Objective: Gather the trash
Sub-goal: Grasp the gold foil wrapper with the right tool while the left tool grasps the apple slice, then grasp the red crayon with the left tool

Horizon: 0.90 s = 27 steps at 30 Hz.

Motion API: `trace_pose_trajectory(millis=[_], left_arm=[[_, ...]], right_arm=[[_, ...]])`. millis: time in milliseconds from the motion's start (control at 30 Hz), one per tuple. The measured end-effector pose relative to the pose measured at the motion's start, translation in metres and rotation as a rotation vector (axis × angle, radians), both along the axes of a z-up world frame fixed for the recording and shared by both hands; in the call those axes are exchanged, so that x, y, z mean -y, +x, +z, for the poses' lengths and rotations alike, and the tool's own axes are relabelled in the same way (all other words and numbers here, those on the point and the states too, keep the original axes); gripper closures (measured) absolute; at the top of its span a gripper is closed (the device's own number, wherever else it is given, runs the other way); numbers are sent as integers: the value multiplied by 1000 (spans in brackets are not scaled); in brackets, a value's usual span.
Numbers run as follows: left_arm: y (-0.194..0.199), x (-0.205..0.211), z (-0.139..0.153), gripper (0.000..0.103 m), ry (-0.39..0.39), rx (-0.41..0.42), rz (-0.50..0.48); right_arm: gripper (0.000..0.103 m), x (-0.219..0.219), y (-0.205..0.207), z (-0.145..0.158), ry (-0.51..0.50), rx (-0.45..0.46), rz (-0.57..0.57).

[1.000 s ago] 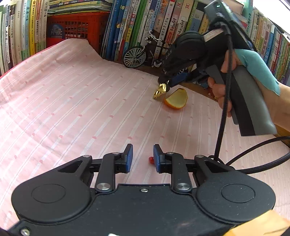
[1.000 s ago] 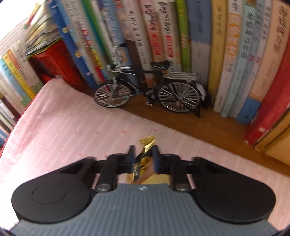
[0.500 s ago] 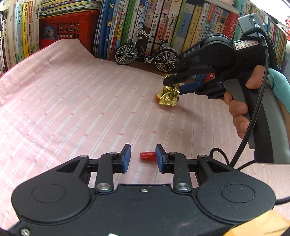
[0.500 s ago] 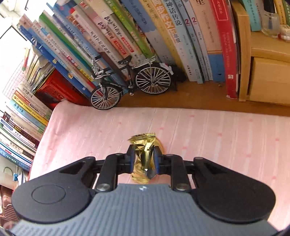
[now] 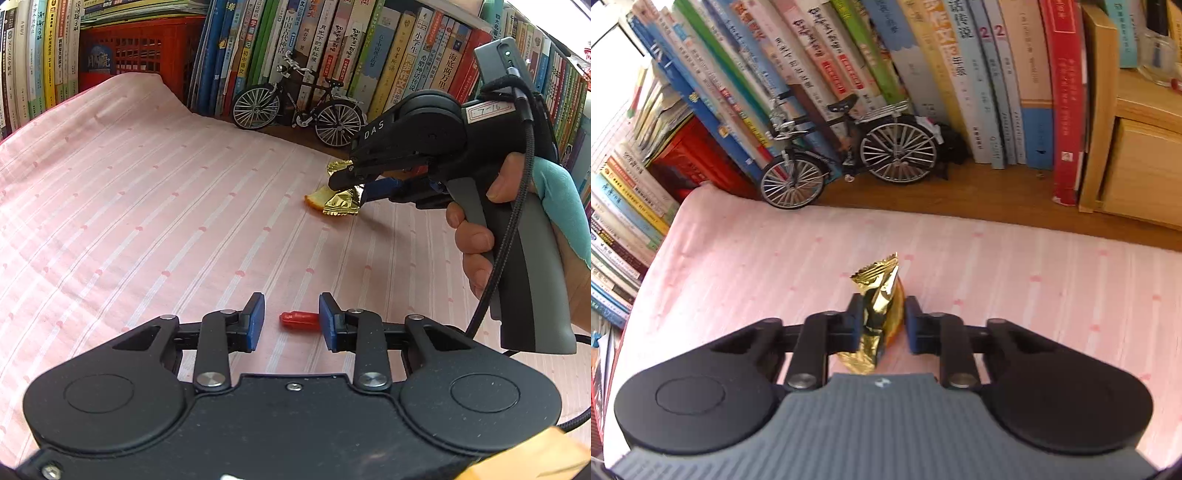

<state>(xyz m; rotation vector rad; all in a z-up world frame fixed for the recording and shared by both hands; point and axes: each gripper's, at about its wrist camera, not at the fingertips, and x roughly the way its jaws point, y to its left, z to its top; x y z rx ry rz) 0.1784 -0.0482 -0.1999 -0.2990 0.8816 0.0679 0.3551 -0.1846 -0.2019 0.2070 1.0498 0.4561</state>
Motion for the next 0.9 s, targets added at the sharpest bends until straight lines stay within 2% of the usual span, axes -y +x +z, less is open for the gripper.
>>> trace_pose_trajectory(millis=[167,233,300,433,533,600,733,900], left_arm=[[2,4,2,70,-8,-10,-46],[3,7,3,64,-11,-19,-62],[4,11,4,53,-1,-29,-69],[11,27,2,45,69,-65,-97],[14,34,1,49,102,-70,-95],[14,36,2,61,106,-67,-87],[12,35,9,61,71,-62,-97],[6,39,25,61,88,-39,-104]], right_arm=[[81,7,-10,10,14,14,7],[81,15,-15,18,17,27,-6],[81,24,-18,27,24,39,-28],[81,40,-27,37,26,45,-57],[81,51,-34,39,17,48,-62],[81,56,-37,39,16,45,-71],[81,63,-44,38,17,42,-82],[81,67,-54,44,22,48,-86]])
